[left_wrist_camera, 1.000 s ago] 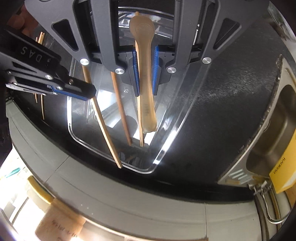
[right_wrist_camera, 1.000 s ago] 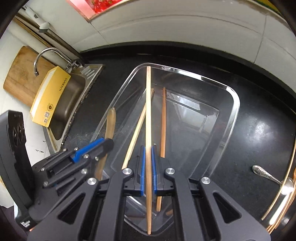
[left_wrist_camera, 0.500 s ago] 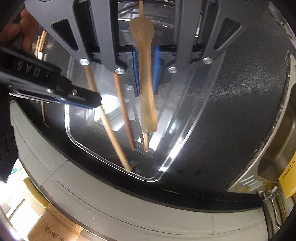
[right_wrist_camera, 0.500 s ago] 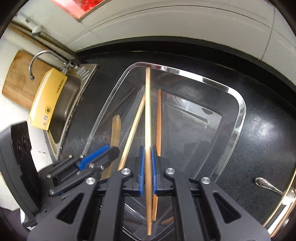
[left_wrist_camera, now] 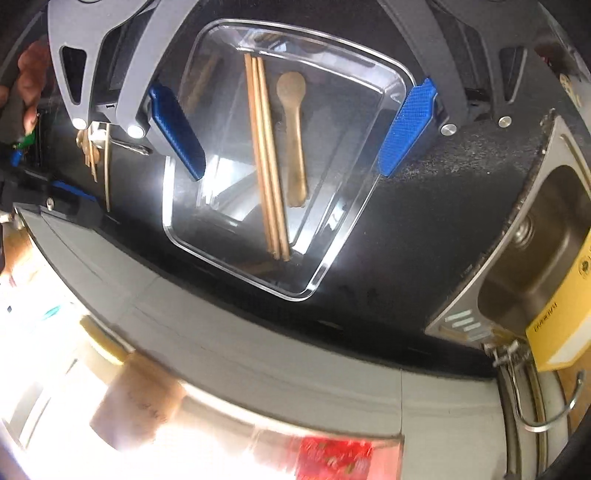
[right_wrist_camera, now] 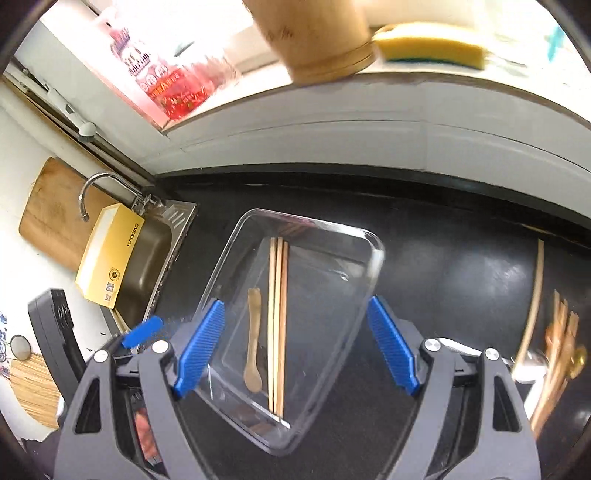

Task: Organize utensils
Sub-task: 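Open both tools to release the spoon and chopstick into the tray, then move both open tools back down toward the remaining utensils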

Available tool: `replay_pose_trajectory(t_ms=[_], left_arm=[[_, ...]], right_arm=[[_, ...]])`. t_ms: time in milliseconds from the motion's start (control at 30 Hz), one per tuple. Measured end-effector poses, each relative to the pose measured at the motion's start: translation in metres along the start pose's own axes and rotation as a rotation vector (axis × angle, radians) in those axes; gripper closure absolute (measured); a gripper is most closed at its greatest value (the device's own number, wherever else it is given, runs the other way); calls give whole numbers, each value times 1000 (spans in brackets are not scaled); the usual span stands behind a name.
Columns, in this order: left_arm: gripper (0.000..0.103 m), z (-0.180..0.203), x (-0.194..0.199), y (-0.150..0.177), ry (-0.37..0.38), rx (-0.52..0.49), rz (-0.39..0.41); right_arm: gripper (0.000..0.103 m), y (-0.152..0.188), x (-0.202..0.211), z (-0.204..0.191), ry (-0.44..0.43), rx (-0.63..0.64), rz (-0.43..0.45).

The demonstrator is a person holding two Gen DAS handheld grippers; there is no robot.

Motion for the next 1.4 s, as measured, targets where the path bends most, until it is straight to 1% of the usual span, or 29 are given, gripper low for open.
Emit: replay_pose_trajectory(t_ms=[167,200,267,333,467,567,733,833,967,1167,1400], left_arm=[[11,27,28,16,-11,-65,33],[11,31,32,20,-10,-75,35],[11,49,40,30,-6,-106,41],[11,69,41,42,5,-130,33],[11,118,42,68,36,-195,16],[11,165,42,85,70,-260,12],[11,234,41,110,120,-372,7],[11,266,39,121,133,-422,5],[11,291,36,128,134,-460,7],[11,300,32,123,115,-483,6],[11,298,13,109,95,-493,-6]], right_arm=[[25,41,41,22,26,-52,49],[25,52,50,30,41,-69,59],[25,69,65,46,61,-99,74],[25,89,84,66,100,-131,89],[25,126,124,106,187,-177,113],[25,153,157,137,254,-209,137],[25,185,201,182,311,-274,172],[25,192,216,201,324,-290,184],[25,194,224,214,323,-295,193],[25,184,216,219,309,-284,192],[25,169,184,226,320,-261,135]])
Point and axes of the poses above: each gripper's, at about its wrist camera, not at the fingertips, and x roughly against the way its jaws point, z to its right, y to its underside, the point moved 1 cm from there along -x, roughly the way its jaws point, and after that the axes turned 1 degree about -z, right-handed, at the moved point
